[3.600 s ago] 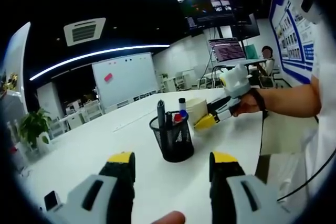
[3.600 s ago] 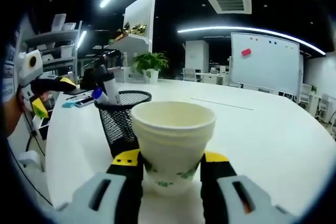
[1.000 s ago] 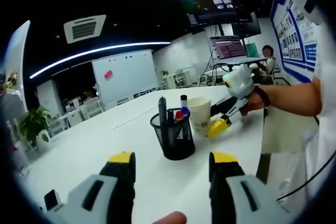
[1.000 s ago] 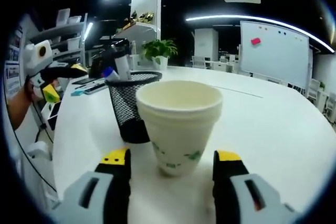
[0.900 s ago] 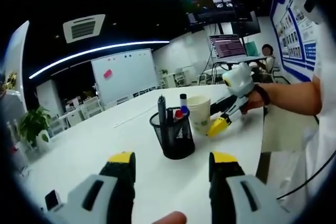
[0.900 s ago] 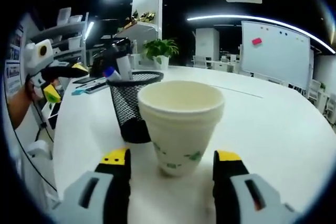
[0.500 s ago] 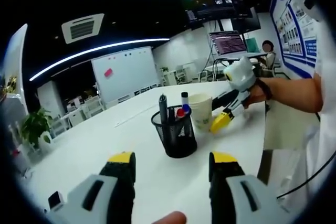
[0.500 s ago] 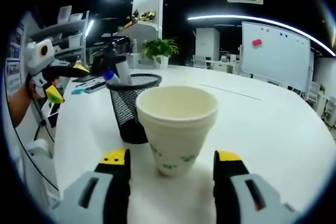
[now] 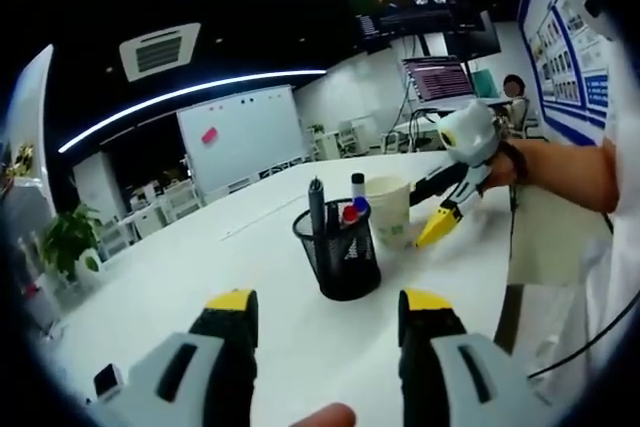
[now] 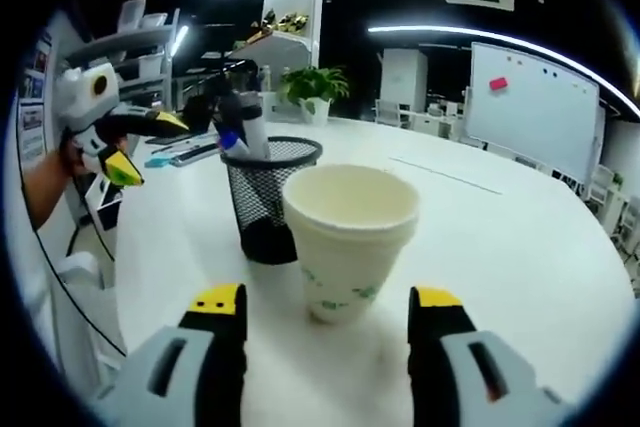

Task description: Place the scattered laser pointers and whiteboard markers into the pen holder and stack the scattered paper cups together

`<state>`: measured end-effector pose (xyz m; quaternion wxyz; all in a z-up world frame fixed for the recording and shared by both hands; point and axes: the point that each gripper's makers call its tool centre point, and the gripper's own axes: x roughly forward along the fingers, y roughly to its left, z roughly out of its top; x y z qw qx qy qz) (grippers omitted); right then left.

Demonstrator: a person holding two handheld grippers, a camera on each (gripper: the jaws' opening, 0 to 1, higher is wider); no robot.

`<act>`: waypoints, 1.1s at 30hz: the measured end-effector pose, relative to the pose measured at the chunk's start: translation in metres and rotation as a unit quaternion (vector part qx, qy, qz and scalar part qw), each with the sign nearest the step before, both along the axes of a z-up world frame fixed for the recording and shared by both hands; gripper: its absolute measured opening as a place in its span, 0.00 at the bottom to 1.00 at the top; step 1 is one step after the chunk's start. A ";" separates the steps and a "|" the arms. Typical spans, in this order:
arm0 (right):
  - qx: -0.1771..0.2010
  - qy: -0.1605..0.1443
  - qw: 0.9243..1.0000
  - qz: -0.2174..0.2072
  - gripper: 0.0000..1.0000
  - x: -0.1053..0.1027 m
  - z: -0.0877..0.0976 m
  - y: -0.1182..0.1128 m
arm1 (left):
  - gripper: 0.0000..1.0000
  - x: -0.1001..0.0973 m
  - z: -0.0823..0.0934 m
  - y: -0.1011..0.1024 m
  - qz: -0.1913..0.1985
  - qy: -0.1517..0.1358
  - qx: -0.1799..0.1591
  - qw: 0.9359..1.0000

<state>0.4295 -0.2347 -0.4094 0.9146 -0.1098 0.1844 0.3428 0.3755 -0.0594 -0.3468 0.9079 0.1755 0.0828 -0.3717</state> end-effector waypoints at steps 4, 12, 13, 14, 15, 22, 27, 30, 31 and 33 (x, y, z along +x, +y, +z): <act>-0.003 -0.003 1.000 -0.001 0.65 -0.002 0.005 -0.004 | 0.57 -0.001 0.001 -0.002 -0.002 0.002 -0.001 1.000; -0.006 -0.002 1.000 -0.002 0.65 -0.005 0.009 -0.008 | 0.57 -0.002 0.006 -0.004 0.001 0.004 -0.003 1.000; -0.007 -0.002 1.000 -0.001 0.65 -0.005 0.009 -0.008 | 0.57 -0.002 0.006 -0.004 0.002 0.004 -0.003 1.000; -0.008 -0.001 1.000 -0.001 0.65 -0.006 0.009 -0.008 | 0.57 -0.001 0.005 -0.003 0.003 0.005 -0.004 1.000; -0.009 0.000 1.000 0.000 0.65 -0.007 0.009 -0.008 | 0.57 -0.001 0.005 -0.003 0.003 0.006 -0.004 1.000; -0.003 0.009 1.000 -0.005 0.65 -0.008 0.009 -0.017 | 0.57 -0.001 0.003 -0.002 0.006 0.007 -0.004 1.000; -0.008 0.011 1.000 -0.005 0.65 -0.011 0.009 -0.018 | 0.57 0.000 0.004 -0.001 0.006 0.007 -0.003 1.000; -0.012 0.010 1.000 -0.005 0.65 -0.011 0.009 -0.021 | 0.57 0.000 0.004 -0.001 0.006 0.008 -0.007 1.000; -0.014 0.010 1.000 -0.004 0.65 -0.011 0.009 -0.022 | 0.57 -0.001 0.005 -0.001 0.006 0.008 -0.008 1.000; -0.018 0.010 1.000 -0.003 0.65 -0.011 0.009 -0.023 | 0.57 -0.001 0.004 -0.001 0.006 0.009 -0.005 1.000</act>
